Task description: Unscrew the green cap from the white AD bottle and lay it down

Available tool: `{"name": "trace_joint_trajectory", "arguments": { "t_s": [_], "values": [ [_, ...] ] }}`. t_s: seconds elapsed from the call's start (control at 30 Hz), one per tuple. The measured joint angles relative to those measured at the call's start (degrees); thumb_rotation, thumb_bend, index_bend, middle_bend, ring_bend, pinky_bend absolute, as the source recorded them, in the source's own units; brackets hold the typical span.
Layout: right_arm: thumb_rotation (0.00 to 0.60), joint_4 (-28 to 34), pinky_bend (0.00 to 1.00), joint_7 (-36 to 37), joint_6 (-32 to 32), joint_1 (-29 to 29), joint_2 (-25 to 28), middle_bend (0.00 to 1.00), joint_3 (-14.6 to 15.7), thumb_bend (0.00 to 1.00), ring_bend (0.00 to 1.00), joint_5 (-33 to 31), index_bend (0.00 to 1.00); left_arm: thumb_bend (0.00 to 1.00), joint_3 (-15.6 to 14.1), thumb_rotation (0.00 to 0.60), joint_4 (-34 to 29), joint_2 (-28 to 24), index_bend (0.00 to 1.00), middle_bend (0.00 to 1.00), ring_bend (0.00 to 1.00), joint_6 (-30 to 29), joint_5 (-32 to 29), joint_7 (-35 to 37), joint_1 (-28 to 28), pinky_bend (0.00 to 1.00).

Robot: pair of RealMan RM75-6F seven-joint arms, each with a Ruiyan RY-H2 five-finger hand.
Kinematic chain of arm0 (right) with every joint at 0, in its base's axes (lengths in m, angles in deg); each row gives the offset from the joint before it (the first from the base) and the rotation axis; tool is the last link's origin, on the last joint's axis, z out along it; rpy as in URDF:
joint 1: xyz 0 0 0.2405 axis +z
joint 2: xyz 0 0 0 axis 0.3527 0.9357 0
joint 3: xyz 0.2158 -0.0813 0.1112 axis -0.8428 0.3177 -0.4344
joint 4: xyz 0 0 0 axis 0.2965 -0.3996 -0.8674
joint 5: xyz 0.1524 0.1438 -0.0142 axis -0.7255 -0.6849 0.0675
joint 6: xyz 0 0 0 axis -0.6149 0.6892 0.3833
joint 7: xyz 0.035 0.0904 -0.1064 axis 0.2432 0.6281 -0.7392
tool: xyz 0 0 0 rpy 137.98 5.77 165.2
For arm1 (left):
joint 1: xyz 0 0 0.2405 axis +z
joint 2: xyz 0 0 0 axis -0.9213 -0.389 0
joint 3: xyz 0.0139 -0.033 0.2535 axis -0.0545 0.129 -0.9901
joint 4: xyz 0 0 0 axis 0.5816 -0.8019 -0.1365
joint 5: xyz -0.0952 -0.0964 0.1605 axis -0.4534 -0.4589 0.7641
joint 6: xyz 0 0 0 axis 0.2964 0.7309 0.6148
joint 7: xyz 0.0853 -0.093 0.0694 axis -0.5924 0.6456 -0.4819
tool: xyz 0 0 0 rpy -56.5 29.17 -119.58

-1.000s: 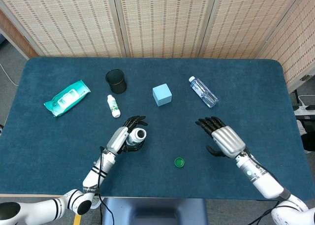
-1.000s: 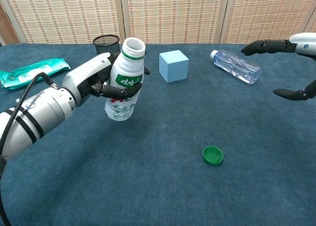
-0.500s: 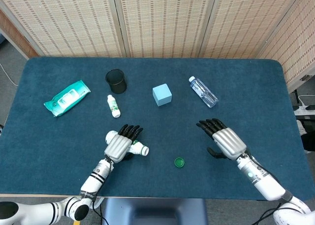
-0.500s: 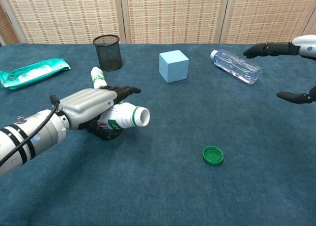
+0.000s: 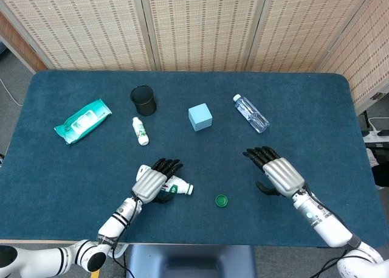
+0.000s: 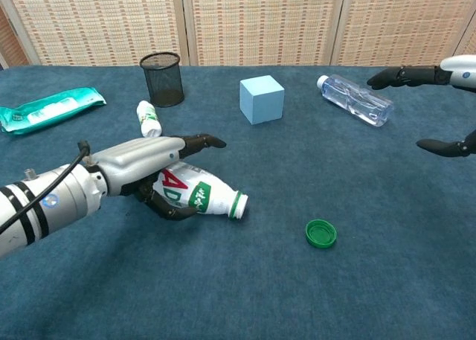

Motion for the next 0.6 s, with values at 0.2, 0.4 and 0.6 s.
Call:
{"name": "trace_joint_trajectory", "arguments": {
  "t_s": [0.2,0.4,0.6],
  "values": [
    [0.6,0.15,0.0,-0.18,0.31,-0.24,0.14,0.03,-0.06,0.34,0.0,0.16,0.0,0.29,0.71,0.6,-1.78,-3.82,0.0,0.0,0.0,0.82,3.52,7.27,-0.48,0.0],
    [0.6,1.4,0.0,-1.92,3.17,-2.45,1.67,0.0,0.91,0.34,0.0,0.82,0.0,0.33,-0.13,0.6,-2.36,-6.11,0.0,0.0,0.0,-5.23,7.84,8.06,1.46,0.0],
    [0.6,2.11,0.0,-6.93,11.86,-9.34,2.78,0.0,3.87,0.34,0.0,2.26,0.0,0.35,-5.29,0.6,-2.45,-11.38,0.0,0.0,0.0,-19.96,15.49,9.19,9.31,0.0]
  ]
}}
